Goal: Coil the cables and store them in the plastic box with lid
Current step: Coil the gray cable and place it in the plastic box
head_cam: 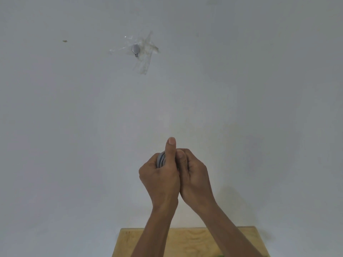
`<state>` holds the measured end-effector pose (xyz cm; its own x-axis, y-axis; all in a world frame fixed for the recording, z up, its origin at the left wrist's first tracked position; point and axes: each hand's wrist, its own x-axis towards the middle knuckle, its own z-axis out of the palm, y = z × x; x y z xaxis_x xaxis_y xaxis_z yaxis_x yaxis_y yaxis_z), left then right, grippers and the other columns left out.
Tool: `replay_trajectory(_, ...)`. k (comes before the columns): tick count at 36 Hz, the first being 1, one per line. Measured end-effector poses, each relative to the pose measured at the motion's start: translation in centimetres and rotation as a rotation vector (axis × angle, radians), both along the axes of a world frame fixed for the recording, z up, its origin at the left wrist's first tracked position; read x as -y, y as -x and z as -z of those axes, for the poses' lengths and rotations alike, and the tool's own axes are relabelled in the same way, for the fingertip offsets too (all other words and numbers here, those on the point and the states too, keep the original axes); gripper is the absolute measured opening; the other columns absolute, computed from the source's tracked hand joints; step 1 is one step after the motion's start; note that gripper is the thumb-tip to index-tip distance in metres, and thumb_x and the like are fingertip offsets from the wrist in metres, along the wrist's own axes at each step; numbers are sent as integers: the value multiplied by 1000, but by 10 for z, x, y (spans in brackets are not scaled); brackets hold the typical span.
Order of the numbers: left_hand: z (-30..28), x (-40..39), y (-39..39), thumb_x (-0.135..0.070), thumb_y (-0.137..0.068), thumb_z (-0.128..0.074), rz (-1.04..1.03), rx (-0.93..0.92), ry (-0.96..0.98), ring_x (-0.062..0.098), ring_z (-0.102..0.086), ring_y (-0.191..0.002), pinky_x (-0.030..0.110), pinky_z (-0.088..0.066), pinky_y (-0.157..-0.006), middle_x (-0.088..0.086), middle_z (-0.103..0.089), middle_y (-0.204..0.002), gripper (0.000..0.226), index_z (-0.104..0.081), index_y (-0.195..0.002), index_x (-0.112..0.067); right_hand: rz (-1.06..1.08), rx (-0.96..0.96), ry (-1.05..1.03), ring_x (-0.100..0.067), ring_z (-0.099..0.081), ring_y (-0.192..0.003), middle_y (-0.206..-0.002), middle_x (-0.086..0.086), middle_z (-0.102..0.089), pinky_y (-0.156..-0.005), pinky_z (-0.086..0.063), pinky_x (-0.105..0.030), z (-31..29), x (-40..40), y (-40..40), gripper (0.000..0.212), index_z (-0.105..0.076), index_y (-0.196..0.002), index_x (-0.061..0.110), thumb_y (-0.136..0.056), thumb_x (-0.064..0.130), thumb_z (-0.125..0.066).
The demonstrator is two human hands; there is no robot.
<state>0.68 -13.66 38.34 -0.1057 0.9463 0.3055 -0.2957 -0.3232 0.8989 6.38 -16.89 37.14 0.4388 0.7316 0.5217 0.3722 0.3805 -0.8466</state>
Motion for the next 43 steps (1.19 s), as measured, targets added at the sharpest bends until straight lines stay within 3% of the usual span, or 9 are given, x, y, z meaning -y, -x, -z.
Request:
replay_trajectory(7,7,-14,3,-63,-87,-60,-17,-147,-111,19,-54,-51,40,-55,-54,3,-56,-53,57,-61,-62,-12,89,74,-47,-7,-66,-91,-98,10,-67,-66,-56,-19,5,-3,-5,40,-65,-104,20,-97,48,-39)
replay_trajectory(11,10,-18,8,-58,-96,-49,-79,-306,-301,11,-42,-43,19,-35,-47,-8,-43,-44,56,-41,-54,-20,90,124,-37,-5,-67,-91,-97,13,-69,-73,-52,-15,9,-4,-6,38,-65,-104,22,-102,46,-37)
replay_trajectory(15,16,-28,13,-54,-100,-43,-119,-418,-354,15,-37,-41,23,-33,-44,0,-36,-42,65,-39,-54,-9,-142,-67,73,-13,-58,-65,-77,11,-62,-52,-47,-17,6,-2,-14,51,-70,-103,18,-99,56,-36)
replay_trajectory(18,15,-29,16,-48,-101,-40,-131,-417,-336,13,-32,-41,18,-29,-45,-6,-27,-42,65,-34,-52,-6,-345,-161,159,-27,-44,-67,-82,-6,-65,-51,-36,-28,1,0,-32,49,-74,-105,21,-100,45,-32)
replay_trajectory(24,10,-28,16,-38,-104,-42,-117,-419,-308,12,-28,-41,18,-27,-44,-7,-26,-39,59,-29,-50,-17,-334,98,206,-40,-60,-86,-100,-8,-73,-74,-53,-39,-5,5,-54,29,-69,-118,18,-105,13,-45)
replay_trajectory(29,4,-24,16,-34,-105,-42,-93,-417,-331,12,-26,-41,20,-25,-44,-8,-23,-41,60,-29,-50,-15,-112,321,184,-16,-66,-92,-100,3,-68,-79,-55,-30,-3,-3,-63,23,-70,-101,35,-97,15,-60)
replay_trajectory(33,2,-22,14,-32,-105,-43,-76,-408,-333,12,-27,-41,18,-27,-42,-7,-24,-40,60,-29,-50,-13,-111,112,133,-22,-73,-83,-91,-8,-75,-77,-58,-28,-6,-7,-61,12,-75,-100,14,-95,15,-64)
replay_trajectory(36,2,-25,14,-35,-105,-42,-75,-429,-326,11,-26,-43,38,-39,-44,-5,-25,-44,61,-35,-55,-2,-171,-87,85,-21,-75,-79,-87,-11,-76,-74,-59,-24,-8,-5,-52,14,-74,-100,7,-96,11,-61)
replay_trajectory(43,3,-26,18,-33,-104,-45,-44,-456,-306,12,-26,-42,19,-26,-44,-7,-23,-42,59,-29,-52,-11,-209,-222,109,-25,-68,-75,-81,-11,-69,-73,-58,-26,-3,-11,-47,19,-73,-99,8,-100,12,-55)
